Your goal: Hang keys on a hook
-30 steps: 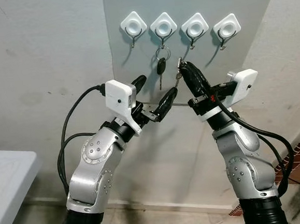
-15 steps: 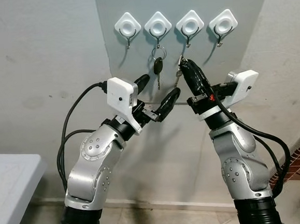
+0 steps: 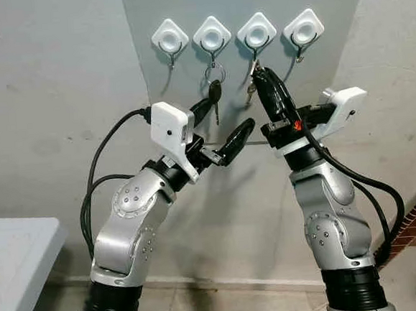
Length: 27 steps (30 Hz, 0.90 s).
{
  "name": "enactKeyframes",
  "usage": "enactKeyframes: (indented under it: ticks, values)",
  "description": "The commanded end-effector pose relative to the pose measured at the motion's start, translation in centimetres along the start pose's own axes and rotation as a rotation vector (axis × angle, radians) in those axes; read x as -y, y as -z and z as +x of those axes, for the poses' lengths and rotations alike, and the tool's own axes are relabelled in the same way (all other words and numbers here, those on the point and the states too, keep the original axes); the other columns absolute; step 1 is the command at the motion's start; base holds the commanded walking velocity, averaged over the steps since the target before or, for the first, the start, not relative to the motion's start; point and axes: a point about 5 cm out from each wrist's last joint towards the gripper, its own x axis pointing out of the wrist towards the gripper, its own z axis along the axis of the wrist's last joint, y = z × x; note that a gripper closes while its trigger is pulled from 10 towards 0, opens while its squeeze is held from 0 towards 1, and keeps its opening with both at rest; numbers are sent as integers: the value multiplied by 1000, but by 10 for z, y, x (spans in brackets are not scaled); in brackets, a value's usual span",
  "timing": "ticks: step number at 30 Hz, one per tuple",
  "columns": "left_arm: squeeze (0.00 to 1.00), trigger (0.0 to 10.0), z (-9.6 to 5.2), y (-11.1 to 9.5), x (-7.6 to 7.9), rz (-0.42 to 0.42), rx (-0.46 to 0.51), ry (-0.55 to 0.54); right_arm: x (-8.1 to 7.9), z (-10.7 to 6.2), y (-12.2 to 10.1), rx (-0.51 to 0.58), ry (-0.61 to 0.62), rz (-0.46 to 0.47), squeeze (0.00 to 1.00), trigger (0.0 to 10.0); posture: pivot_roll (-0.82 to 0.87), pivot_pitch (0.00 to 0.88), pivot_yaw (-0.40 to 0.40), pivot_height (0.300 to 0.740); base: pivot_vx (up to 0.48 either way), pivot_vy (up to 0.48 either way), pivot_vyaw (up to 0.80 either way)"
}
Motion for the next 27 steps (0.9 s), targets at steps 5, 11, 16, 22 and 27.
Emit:
enactKeyframes:
  ticks: [5, 11, 16, 22, 27]
  values:
    - [0, 10000, 2, 0, 2, -1, -4, 6, -4, 11, -2, 22, -32, 16, 0, 10000, 1, 0, 43, 740, 0, 0, 0]
    - [0, 10000, 2, -1, 2, -3, 4, -4, -3, 18, -3, 33, -35, 24, 0, 10000, 11, 0, 31, 740, 0, 0, 0]
    - [0, 10000, 2, -1, 3, -6, 7, -8, 1, 18, -4, 44, -15, 36, 0, 10000, 11, 0, 24, 740, 0, 0, 0]
    - [0, 10000, 2, -1, 3, -13, 12, -10, 7, 15, -5, 57, 28, 39, 0, 10000, 8, 0, 22, 740, 0, 0, 0]
    - [0, 10000, 2, 0, 4, -15, 10, -3, 9, 7, -5, 65, 28, 84, 0, 10000, 4, 0, 24, 740, 0, 0, 0]
